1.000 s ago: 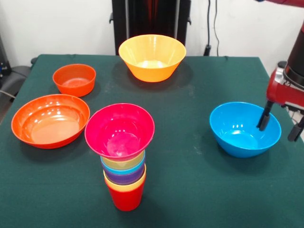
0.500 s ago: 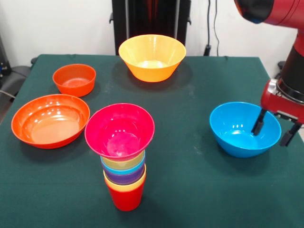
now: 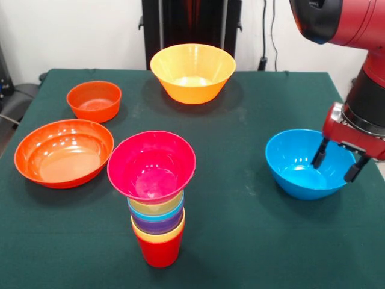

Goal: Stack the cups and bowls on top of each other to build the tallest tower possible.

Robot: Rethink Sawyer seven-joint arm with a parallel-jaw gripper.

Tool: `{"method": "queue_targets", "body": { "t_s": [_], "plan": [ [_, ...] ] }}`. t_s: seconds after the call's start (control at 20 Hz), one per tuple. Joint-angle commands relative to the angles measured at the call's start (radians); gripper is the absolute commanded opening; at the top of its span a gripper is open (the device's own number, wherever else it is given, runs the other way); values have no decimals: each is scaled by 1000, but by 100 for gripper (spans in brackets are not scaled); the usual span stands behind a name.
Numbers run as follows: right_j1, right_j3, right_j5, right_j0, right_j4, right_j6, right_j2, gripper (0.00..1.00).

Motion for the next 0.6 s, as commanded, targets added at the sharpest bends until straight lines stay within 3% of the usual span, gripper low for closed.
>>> {"method": "queue_targets", "body": {
  "t_s": [0.05, 0.6],
  "plan": [
    [52, 91, -23, 14, 12, 252, 56, 100],
    [59, 95, -116, 12, 69, 319, 93, 100]
  ]
}}
